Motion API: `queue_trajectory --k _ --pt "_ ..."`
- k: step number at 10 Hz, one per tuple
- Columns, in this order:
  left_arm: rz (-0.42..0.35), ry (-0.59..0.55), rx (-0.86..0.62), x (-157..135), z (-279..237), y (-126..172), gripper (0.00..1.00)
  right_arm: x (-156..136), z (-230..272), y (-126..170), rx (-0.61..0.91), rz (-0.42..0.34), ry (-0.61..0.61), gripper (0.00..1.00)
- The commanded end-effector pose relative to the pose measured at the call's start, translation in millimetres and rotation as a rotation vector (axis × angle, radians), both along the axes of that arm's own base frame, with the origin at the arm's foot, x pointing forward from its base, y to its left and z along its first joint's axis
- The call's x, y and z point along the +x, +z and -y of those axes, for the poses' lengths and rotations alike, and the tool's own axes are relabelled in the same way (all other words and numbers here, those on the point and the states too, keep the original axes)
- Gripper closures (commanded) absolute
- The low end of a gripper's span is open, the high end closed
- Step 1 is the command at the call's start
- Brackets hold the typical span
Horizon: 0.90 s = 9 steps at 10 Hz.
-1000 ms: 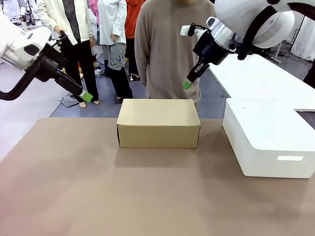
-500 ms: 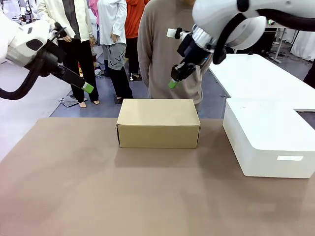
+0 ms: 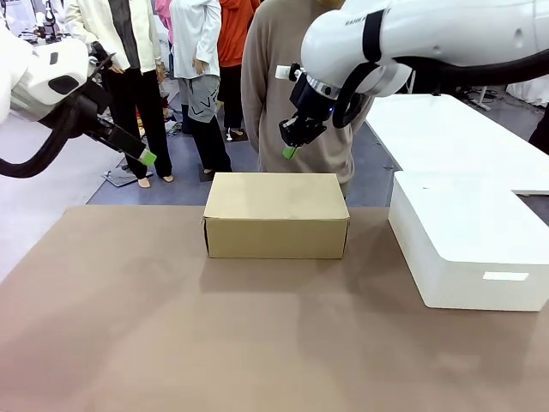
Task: Pack the shoes into the box.
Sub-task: Press down on the lid of the Shoes Box.
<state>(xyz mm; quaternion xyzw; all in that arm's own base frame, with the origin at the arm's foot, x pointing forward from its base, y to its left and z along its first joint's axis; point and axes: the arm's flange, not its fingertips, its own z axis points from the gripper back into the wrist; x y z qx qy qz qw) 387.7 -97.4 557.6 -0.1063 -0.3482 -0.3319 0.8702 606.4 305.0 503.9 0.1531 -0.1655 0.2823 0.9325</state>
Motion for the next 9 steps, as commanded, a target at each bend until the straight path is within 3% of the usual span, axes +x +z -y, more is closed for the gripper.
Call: queue_trajectory --k 1,9 --pt "0.006 0.008 -0.029 1.6 -1.2 0.1 0.0 18.7 -15.6 -1.3 -0.037 0.011 -0.052 1.0" --pt "0.006 0.008 -0.029 1.6 -1.2 0.1 0.0 59.5 -28.2 -75.4 -0.119 -0.038 -0.127 1.0"
